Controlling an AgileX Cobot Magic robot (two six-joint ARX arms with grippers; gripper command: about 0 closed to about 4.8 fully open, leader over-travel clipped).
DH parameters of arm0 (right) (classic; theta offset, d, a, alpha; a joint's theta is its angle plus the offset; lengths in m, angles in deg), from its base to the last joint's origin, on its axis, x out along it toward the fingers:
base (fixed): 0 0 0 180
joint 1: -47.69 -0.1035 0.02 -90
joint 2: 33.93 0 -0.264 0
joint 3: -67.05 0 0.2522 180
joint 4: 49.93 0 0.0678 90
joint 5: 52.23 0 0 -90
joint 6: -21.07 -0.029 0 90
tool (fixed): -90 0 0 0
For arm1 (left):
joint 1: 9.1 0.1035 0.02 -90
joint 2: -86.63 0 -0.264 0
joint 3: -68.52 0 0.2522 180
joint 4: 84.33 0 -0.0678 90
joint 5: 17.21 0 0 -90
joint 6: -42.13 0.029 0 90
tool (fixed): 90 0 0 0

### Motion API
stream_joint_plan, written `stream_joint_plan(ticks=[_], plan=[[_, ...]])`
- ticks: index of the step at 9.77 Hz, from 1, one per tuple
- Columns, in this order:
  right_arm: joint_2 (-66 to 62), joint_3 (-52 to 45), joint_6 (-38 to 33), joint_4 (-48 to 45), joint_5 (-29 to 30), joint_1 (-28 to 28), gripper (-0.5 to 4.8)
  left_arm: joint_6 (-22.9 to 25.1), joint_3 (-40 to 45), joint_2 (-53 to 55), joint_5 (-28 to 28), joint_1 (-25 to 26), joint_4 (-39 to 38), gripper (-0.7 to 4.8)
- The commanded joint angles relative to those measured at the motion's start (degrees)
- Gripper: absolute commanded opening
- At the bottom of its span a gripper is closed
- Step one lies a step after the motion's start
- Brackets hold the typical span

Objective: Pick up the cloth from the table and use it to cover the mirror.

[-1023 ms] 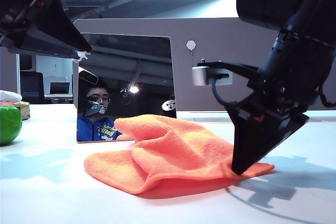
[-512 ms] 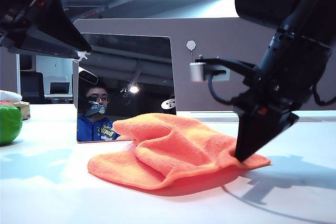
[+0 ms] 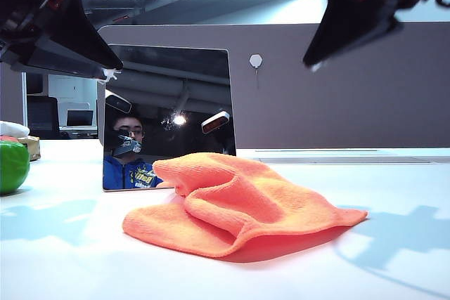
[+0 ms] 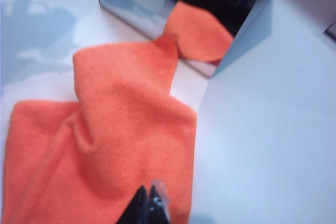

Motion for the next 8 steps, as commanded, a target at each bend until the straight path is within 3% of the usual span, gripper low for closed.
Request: stream_joint_plan(ticks=[1,2,3,8], plan=[[-1.81,0.15,-0.02,2.19,-4.7,0.44,0.44,0.02,-0.33,-0.04,-0.39,-0.09,0.15,1.6],[-4.28,0.15,-0.02,1.7,-4.79,0.98,1.63,0.02,-0.33,-0.04,-0.39,-0.09,-0.15,1.6],[-6.43,0.15,-0.04,0.7,-4.74,1.42,1.89,0.02,-0.33,-0.02,-0.37,-0.09,-0.52,1.6],[-23.45,0.22,-1.22,-11.87,-4.74,1.66,2.13,0.04,-0.31,-0.02,-0.22,-0.09,-3.1,1.6]])
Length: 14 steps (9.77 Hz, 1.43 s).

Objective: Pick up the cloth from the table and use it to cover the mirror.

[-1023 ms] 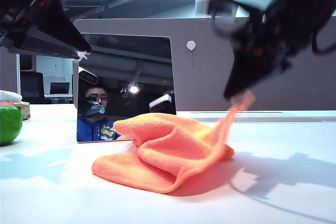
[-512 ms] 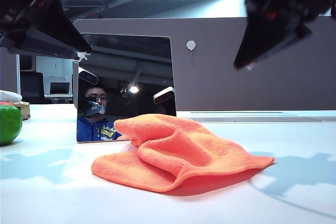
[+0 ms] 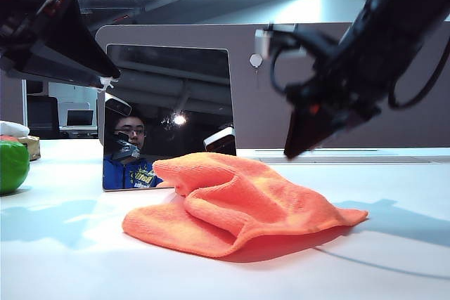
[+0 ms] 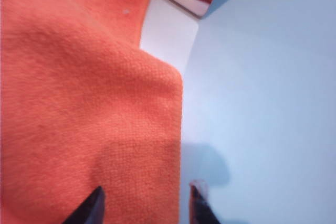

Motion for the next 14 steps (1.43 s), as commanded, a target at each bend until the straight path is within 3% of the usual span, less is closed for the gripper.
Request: stream_joint_plan(ticks=[1,3,4,5,6,8,10,13,14], plan=[[-4.07,0.13,-0.96,-2.21,0.15,0.02,2.13,0.04,-0.31,-0.04,-0.22,0.0,-0.52,1.6],[-5.66,0.13,-3.96,-1.97,0.59,1.03,2.13,0.07,-0.31,-0.04,-0.22,0.0,-0.55,1.6],[-5.66,0.11,-5.88,2.21,5.2,1.92,1.63,0.07,-0.31,-0.04,-0.22,0.0,-0.55,1.6],[-5.66,0.11,-5.88,2.21,7.15,1.9,0.2,0.04,-0.31,-0.04,-0.22,0.0,-0.55,1.6],[-5.66,0.11,-5.86,2.16,7.65,1.9,-0.05,0.04,-0.31,-0.04,-0.22,0.0,-0.55,1.6],[-4.48,0.17,-5.84,-0.24,14.56,1.9,-0.05,0.07,-0.31,-0.04,-0.2,0.0,-0.55,1.6],[0.04,0.17,-5.84,-3.37,16.7,1.84,-0.05,0.09,-0.31,-0.04,-0.2,0.0,-0.55,1.6],[9.05,0.17,-5.86,-4.74,16.72,1.73,-0.05,0.09,-0.31,0.17,-0.2,0.0,-0.48,1.6],[13.46,0.17,-7.61,-2.51,13.59,1.81,-0.04,0.04,-0.31,0.2,-0.24,0.0,-0.55,1.6]])
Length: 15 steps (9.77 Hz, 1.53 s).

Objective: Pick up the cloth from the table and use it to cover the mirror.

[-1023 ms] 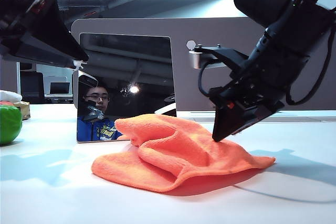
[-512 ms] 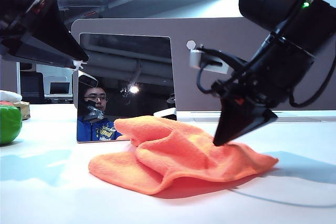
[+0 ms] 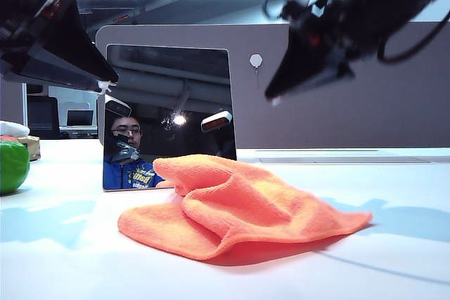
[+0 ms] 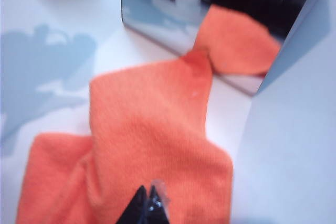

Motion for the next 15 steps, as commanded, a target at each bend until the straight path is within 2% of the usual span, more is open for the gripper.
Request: stream_joint_plan(ticks=[1,2,5,6,7,8,9,10,13,14,15], plan=[[4.7,0.2,-1.75,7.32,-9.44,-0.09,1.24,0.04,-0.31,0.11,-0.39,0.0,0.52,1.6],[3.06,0.2,-1.73,10.03,-10.95,-0.09,2.04,0.04,-0.31,0.11,-0.37,0.0,0.5,1.6],[0.7,0.17,-5.7,19.71,-11.06,-0.15,2.14,0.07,-0.28,0.11,-0.31,0.0,-0.52,1.6],[0.7,0.17,-5.7,20.28,-11.06,-0.15,2.21,0.07,-0.28,0.11,-0.28,0.0,-0.52,1.6],[-0.39,0.11,-5.68,25.24,-15.32,-0.13,2.78,0.09,-0.28,0.11,-0.22,0.0,-0.48,1.6],[-1.84,0.11,-6.86,25.53,-14.43,-0.11,2.78,0.09,-0.28,0.11,-0.22,0.0,-0.48,1.6],[-3.89,0.11,-9.09,25.0,-10.86,-0.11,2.79,0.09,-0.28,0.11,-0.22,0.0,-0.48,1.6],[-4.24,0.11,-10.58,24.0,-11.15,-0.04,3.02,0.09,-0.28,0.11,-0.24,0.0,-0.48,1.6],[-7.93,0.13,-13.77,21.29,-12.57,0.22,3.19,0.04,-0.28,0.09,-0.28,0.0,-0.5,1.6],[-9.51,0.13,-13.79,19.23,-12.46,0.24,3.14,0.07,-0.28,0.09,-0.24,0.0,-0.5,1.6],[-9.51,0.13,-13.81,19.26,-11.89,0.22,2.52,0.22,-0.28,0.11,-0.22,0.0,-0.46,1.6]])
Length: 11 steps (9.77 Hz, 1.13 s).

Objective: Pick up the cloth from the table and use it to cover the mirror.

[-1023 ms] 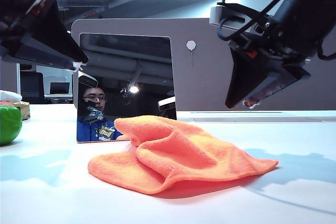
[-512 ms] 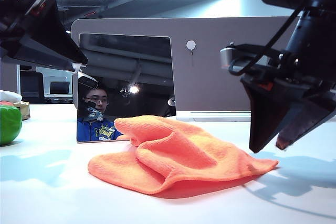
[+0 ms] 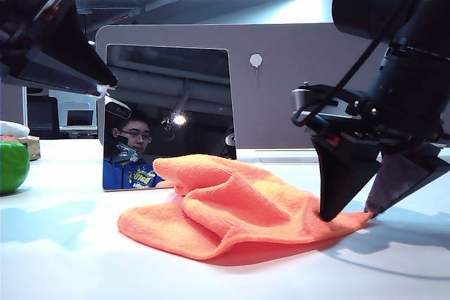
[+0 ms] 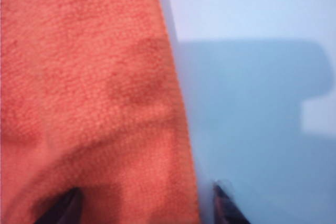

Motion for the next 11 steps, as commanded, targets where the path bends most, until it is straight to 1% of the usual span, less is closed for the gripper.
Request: stream_joint_plan(ticks=[1,2,4,6,7,10,11], plan=[[0.15,0.17,-0.24,-0.83,0.55,-0.02,1.9,0.2,-0.28,-0.11,-0.22,0.0,0.39,1.6],[0.15,0.15,-0.22,-0.35,0.52,-0.02,1.43,0.17,-0.28,-0.11,-0.22,0.0,0.35,1.6],[0.15,0.15,0.52,-0.26,0.44,-0.02,-0.01,0.15,-0.28,-0.11,-0.24,0.0,0.35,1.6],[0.17,0.17,0.94,-1.16,-0.15,-0.02,-0.01,0.15,-0.28,-0.11,-0.22,0.0,0.33,1.6],[0.24,0.26,0.94,-3.41,0.11,-0.02,-0.01,0.15,-0.28,-0.11,-0.22,0.0,0.33,1.6],[2.43,0.28,1.68,-10.51,4.02,-0.07,-0.01,0.2,-0.28,-0.09,-0.2,0.0,0.35,1.6],[4.44,0.28,2.67,-12.5,4.15,-0.07,-0.01,0.22,-0.28,-0.09,-0.2,0.0,0.35,1.6]])
